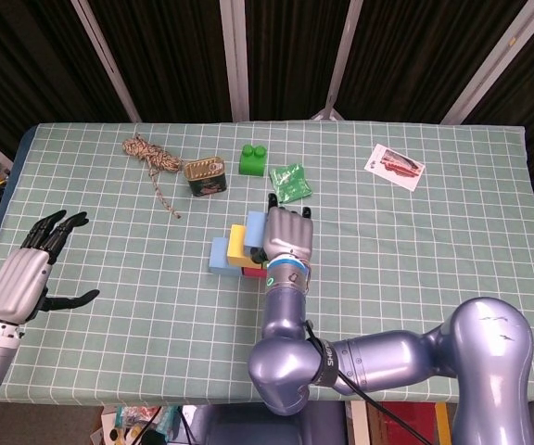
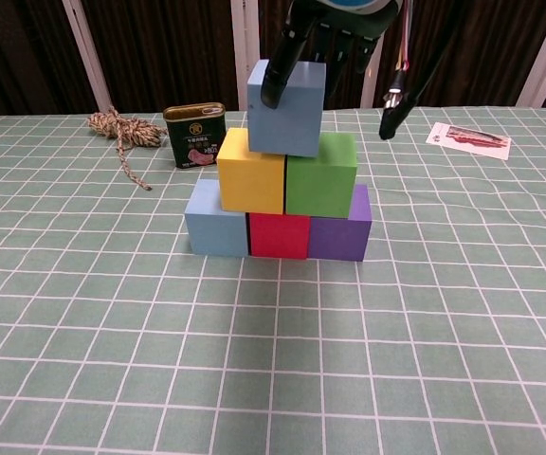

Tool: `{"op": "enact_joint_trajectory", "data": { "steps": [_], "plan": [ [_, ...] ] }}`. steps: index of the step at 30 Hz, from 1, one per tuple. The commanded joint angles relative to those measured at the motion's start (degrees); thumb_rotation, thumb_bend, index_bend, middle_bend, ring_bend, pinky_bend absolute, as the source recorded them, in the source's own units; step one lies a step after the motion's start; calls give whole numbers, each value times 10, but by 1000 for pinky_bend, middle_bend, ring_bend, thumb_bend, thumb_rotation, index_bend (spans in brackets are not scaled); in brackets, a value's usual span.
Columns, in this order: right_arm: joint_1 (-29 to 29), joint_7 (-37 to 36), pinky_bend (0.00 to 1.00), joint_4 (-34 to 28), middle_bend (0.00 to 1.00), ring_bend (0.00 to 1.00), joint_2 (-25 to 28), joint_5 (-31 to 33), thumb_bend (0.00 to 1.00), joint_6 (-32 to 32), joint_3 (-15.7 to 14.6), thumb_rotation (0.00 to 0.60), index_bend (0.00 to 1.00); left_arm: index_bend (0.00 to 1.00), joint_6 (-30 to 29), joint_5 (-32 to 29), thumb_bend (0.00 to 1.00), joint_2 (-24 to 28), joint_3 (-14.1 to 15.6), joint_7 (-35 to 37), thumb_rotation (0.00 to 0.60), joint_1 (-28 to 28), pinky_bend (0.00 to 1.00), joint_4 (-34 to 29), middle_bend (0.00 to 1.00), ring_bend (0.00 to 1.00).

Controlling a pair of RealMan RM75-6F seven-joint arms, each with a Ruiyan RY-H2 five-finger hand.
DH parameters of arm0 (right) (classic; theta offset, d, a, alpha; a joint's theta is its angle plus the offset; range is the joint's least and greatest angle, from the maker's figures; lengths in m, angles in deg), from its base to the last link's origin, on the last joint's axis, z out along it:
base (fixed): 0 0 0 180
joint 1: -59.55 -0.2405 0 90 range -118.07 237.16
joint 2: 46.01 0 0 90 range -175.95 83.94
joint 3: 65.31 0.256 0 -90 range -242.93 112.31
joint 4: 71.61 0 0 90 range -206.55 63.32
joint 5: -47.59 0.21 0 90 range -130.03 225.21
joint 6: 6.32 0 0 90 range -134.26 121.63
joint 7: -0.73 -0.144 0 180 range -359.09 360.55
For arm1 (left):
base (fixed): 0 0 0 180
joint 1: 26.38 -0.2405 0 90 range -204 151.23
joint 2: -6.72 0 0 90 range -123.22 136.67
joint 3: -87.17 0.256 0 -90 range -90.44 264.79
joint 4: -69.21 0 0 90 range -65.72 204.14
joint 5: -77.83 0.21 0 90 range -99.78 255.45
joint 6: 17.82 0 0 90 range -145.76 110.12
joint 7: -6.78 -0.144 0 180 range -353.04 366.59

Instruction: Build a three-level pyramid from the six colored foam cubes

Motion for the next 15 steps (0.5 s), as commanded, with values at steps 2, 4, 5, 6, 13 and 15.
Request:
{"op": "enact_joint_trajectory", "data": {
  "steps": [2,4,5,6,13,15],
  "plan": [
    [3,1,0,1,455,249,-4,-2,390,-2,2,600,0,12,-1,1,72,0,0,1,600,0,5,0,127,0],
    [4,3,0,1,454,249,-5,-5,390,-4,2,600,0,12,0,2,72,0,1,1,600,0,5,0,127,0],
    [4,5,0,2,454,249,-6,-8,390,-5,1,600,0,12,0,3,72,1,1,1,600,0,5,0,127,0],
    [5,6,0,2,455,249,-6,-9,390,-5,0,600,0,12,0,3,72,0,1,1,600,0,5,0,127,0],
    [13,11,0,1,454,249,-10,-16,390,-9,6,600,0,13,1,3,72,0,2,0,600,0,5,1,127,0],
    [15,15,0,0,454,249,-11,-17,390,-10,6,600,0,13,1,4,72,-1,2,-1,600,0,5,1,127,0]
  ]
}}
